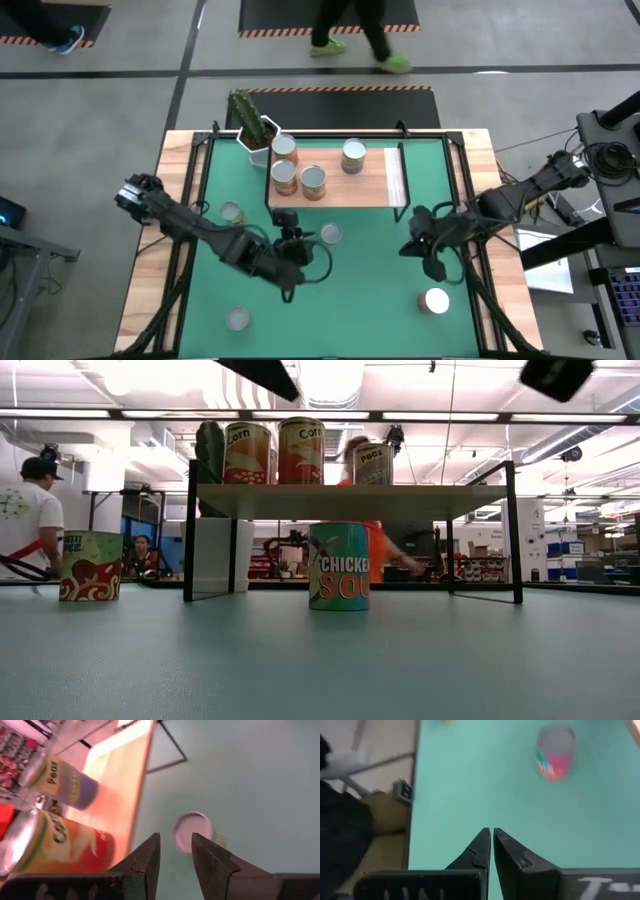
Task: Pick and place cans onto a shelf
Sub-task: Adjust the cans on the shelf
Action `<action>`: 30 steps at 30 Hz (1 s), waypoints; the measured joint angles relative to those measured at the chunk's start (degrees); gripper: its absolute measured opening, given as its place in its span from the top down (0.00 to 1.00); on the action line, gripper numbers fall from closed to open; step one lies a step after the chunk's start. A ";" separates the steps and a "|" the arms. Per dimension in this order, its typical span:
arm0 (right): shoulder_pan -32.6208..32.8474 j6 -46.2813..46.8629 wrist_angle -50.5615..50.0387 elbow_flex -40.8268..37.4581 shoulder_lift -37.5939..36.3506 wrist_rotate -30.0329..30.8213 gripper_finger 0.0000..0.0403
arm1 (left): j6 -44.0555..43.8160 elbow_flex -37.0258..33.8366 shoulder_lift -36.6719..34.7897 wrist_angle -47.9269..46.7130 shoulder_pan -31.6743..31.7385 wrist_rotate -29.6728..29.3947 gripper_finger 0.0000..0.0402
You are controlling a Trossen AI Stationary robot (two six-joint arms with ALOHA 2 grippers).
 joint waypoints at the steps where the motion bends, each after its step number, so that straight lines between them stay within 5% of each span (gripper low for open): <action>1: 0.87 2.02 -2.74 1.18 0.63 0.79 0.97 | 1.20 -0.36 0.00 1.44 1.09 -0.01 0.77; 11: 9.10 18.96 -13.41 5.19 4.05 2.68 0.97 | 8.05 -5.47 0.00 13.37 10.40 -0.01 0.86; 22: 10.72 18.84 -13.32 5.04 6.92 4.20 0.97 | 8.03 -6.52 0.00 14.98 13.20 -0.10 0.99; 30: 10.73 19.16 -13.36 5.09 7.07 4.15 0.97 | 8.03 -6.52 0.00 15.22 13.51 -4.51 1.00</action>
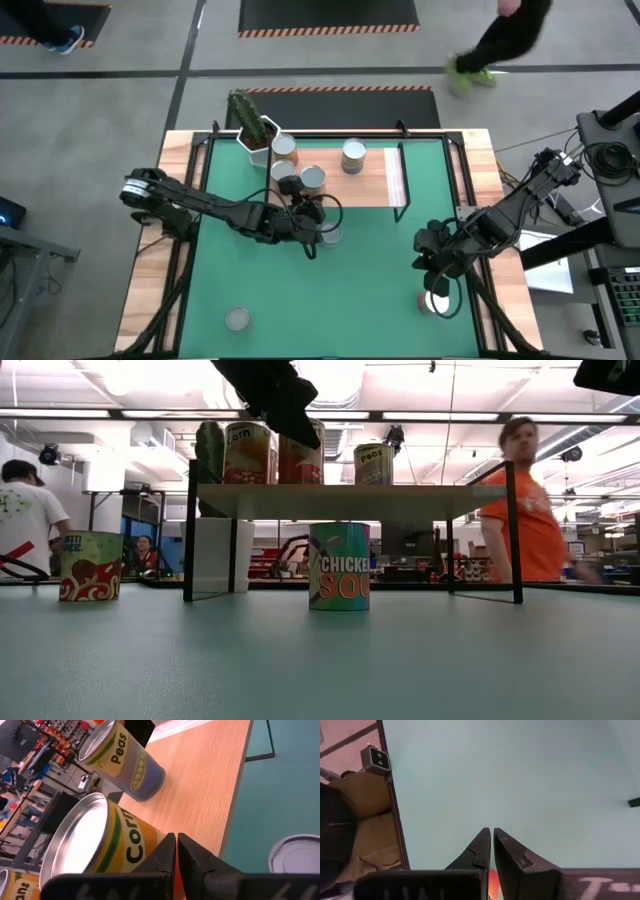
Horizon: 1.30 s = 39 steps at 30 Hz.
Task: Pick and place cans onto a shelf
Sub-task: Adjust the cans on the shelf, then put the canned pineapple on the shelf
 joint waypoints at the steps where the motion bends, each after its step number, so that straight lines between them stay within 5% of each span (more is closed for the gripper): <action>1: 0.00 0.25 0.01 0.04 -0.01 -0.01 0.97 | 0.00 0.00 0.00 0.02 -0.02 0.00 1.00; 18: 0.00 0.40 -0.24 0.05 0.07 -0.04 0.97 | 0.15 0.02 0.00 0.30 1.19 -0.11 1.00; 27: -0.03 5.59 -3.18 0.05 0.04 -1.71 0.96 | 3.62 3.68 -0.21 1.41 -5.41 0.13 1.00; 33: 0.43 12.68 -4.49 0.05 0.05 -8.67 0.82 | 12.27 3.24 -2.94 8.59 -10.71 10.72 1.00; 39: 3.66 13.02 -4.32 0.05 0.07 -6.55 0.61 | 13.06 3.06 -4.36 10.23 -11.94 11.54 1.00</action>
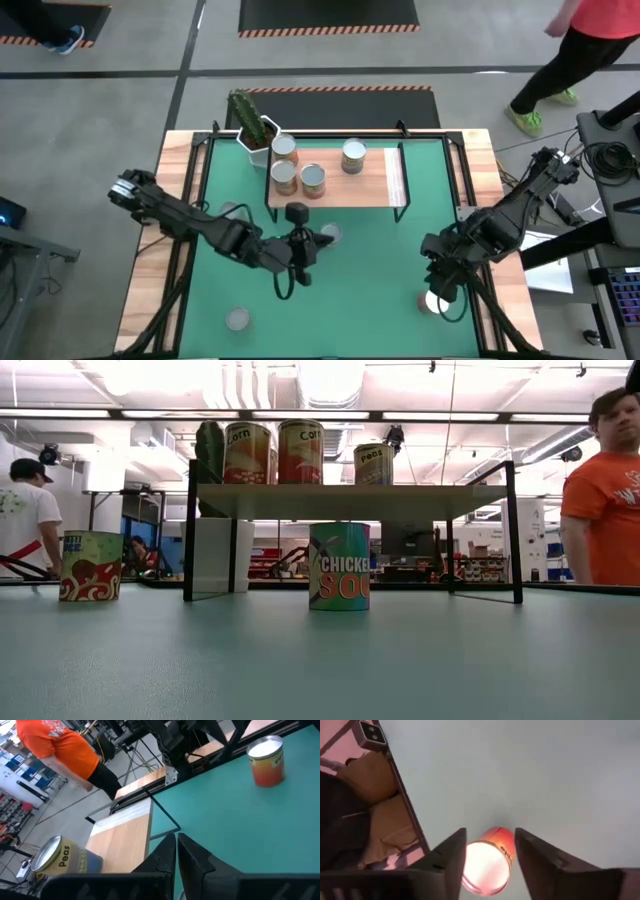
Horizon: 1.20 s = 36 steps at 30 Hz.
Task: Pick and place cans onto a shelf
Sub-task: Put the canned pineapple on the shelf
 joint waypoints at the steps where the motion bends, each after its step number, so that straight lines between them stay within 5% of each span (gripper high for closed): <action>1: 0.47 0.32 0.03 -0.06 0.02 1.24 0.58 | 0.01 0.00 -0.14 0.06 -0.02 -0.06 1.00; 7: -0.89 5.41 -0.86 -0.24 1.59 4.06 0.31 | -0.01 -0.04 -0.25 0.01 -0.02 -0.06 1.00; 13: -3.87 -0.76 -0.30 -0.24 4.20 4.94 0.13 | -0.82 -0.04 -0.25 -0.20 0.03 -0.06 1.00; 22: -2.44 12.60 -9.43 3.32 10.07 -11.37 0.15 | -2.37 -0.04 -0.25 -1.31 0.03 -0.06 1.00; 36: 2.08 23.92 -5.37 4.07 17.20 -13.95 0.10 | -2.61 -0.07 -0.23 -1.49 0.00 -0.04 1.00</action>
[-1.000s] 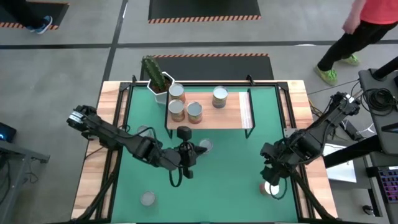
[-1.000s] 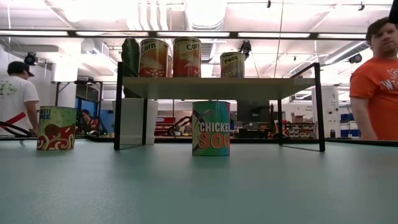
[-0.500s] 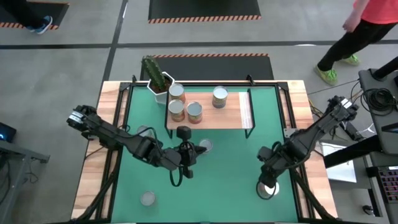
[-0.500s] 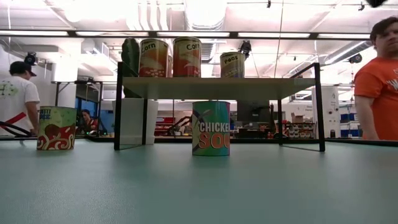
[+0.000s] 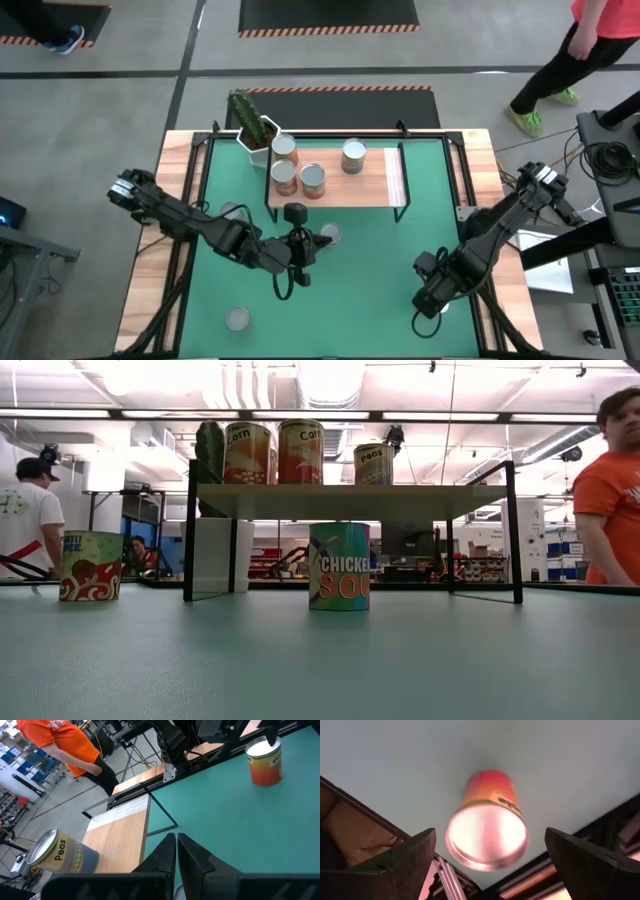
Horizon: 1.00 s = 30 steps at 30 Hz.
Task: Pick and place cans onto a shelf
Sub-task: Put the canned pineapple on the shelf
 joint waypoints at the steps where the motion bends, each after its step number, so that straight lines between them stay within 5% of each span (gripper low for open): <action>1: -0.02 -0.06 0.51 0.00 0.23 0.11 0.10 | 0.00 0.00 0.00 -0.03 0.00 0.00 1.00; 30: 1.34 2.20 2.93 -3.29 4.52 -0.58 0.10 | -0.24 -0.02 0.02 -2.21 -0.02 0.00 1.00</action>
